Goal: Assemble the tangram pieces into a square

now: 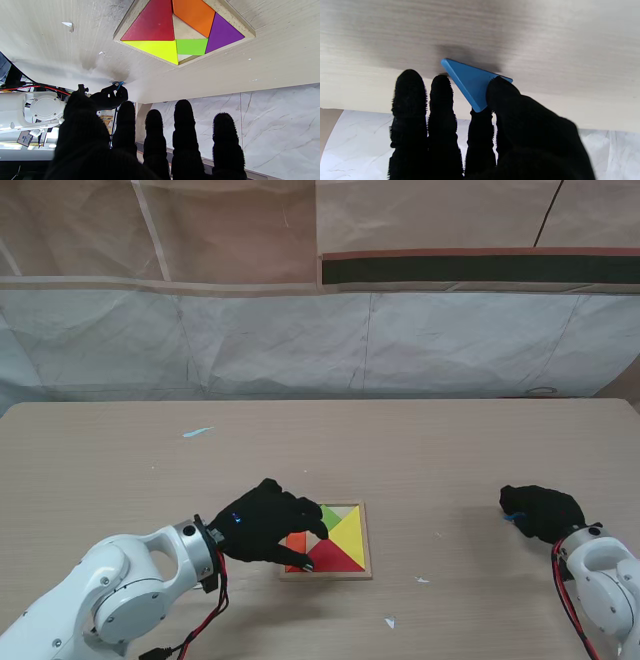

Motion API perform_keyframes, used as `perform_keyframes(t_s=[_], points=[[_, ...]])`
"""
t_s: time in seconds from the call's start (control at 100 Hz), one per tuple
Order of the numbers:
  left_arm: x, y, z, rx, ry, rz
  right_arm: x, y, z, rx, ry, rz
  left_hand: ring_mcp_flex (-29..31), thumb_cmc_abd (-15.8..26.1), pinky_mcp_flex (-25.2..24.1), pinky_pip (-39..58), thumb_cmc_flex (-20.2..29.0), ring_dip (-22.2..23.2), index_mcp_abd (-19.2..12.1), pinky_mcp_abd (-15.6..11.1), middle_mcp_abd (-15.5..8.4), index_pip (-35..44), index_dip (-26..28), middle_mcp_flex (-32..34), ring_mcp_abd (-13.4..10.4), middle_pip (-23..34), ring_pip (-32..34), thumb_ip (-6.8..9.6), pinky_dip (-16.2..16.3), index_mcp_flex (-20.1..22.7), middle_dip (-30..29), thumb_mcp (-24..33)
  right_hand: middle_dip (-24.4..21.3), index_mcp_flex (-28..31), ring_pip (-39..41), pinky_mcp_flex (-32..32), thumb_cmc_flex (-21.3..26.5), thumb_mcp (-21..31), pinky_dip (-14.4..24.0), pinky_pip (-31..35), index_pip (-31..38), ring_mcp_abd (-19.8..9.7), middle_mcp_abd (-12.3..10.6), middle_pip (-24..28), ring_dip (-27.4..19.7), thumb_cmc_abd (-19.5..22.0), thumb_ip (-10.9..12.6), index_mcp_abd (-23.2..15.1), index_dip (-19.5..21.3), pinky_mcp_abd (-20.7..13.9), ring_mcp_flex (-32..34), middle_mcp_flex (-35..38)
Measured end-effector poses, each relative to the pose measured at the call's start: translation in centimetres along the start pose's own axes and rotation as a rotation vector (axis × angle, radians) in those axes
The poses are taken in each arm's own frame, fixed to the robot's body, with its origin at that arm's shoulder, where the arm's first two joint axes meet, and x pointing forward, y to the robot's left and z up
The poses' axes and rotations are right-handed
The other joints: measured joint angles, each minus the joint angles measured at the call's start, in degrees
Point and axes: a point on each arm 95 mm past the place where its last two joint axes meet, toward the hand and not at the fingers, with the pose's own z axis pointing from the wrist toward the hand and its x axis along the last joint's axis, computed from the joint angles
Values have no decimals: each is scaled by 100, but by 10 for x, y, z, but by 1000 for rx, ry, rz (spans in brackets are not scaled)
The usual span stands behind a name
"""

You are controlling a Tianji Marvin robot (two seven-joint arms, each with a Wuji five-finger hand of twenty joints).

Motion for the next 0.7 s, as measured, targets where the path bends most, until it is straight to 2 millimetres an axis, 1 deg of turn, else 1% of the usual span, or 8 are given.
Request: perform_keyframes(t_s=[0.19, 0.32, 0.44, 0.46, 0.49, 0.5, 0.52, 0.7], points=[[0, 1, 0, 0, -2, 1, -4, 2, 2, -8, -14, 96, 6, 1, 3, 0, 20, 0, 0, -3, 0, 0, 0, 0, 5, 0, 2, 0, 3, 0, 0, 42, -318, 612, -56, 197, 101, -61, 0, -86, -226, 13, 110, -338, 53, -72, 0, -51, -555, 0, 133, 388], [0, 0, -1, 3, -3, 2, -4, 3, 3, -11, -24, 149, 7, 2, 3, 0, 20, 0, 0, -4, 0, 0, 0, 0, 7, 0, 3, 0, 3, 0, 0, 42, -400, 864, -73, 259, 106, 109, 0, -95, -257, 13, 141, -363, 292, -298, 0, -52, -634, 0, 136, 511], [0, 1, -1, 3, -5, 4, -5, 4, 4, -18, -39, 226, 7, 2, 4, 0, 20, 0, 0, -5, 0, 0, 0, 0, 1, 0, 4, 0, 3, 0, 0, 42, -401, 869, -75, 288, 106, 173, 0, -96, -260, -10, 146, -363, 510, -307, 0, -52, -642, 0, 136, 512], [0, 1, -1, 3, -5, 4, -5, 4, 4, -18, -42, 242, 7, 2, 4, 0, 20, 0, 0, -5, 0, 0, 0, 0, -1, 0, 4, 0, 3, 0, 0, 42, -401, 869, -75, 297, 106, 174, 0, -96, -260, -214, 148, -363, 521, -307, 0, -52, -642, 0, 140, 512], [0, 1, -1, 3, -5, 4, -5, 4, 5, -16, -47, 267, 7, 2, 4, 0, 20, 0, 0, -6, 0, 0, 0, 0, 5, 0, 4, 0, 3, 0, 0, 42, -401, 869, -25, 310, 106, 183, 0, -96, -266, -1095, 151, -363, 577, -308, 0, -52, -643, 0, 460, 512], [0, 1, -1, 3, -5, 4, -5, 4, 5, -14, -49, 273, 7, 2, 4, 0, 20, 0, 0, -6, 0, 0, 0, 0, -1, 0, 4, 0, 3, 0, 0, 42, -402, 869, 15, 313, 106, 183, 0, -96, -271, -1312, 153, -363, 593, -308, 0, -52, -645, 0, 525, 512], [0, 1, -1, 3, -5, 4, -4, 3, 5, -9, -52, 288, 7, 2, 4, 0, 20, 0, 0, -6, 0, 5, 0, 0, 2, 0, 4, 0, 3, 0, 0, 42, -401, 897, 30, 321, 106, 183, 0, -98, -283, -1532, 84, -363, 606, -334, -2, -52, -648, 0, 536, 519], [0, 1, -2, 4, -6, 5, 0, 0, 6, -5, -68, 417, 7, 2, 4, 0, 19, 0, 0, -7, 0, 47, 0, 0, 1, 0, 5, 0, 4, 1, 0, 42, -401, 897, 30, 322, 106, 185, 1, -105, -306, -1694, -44, -417, 647, -432, -76, -49, -649, 0, 585, 564]])
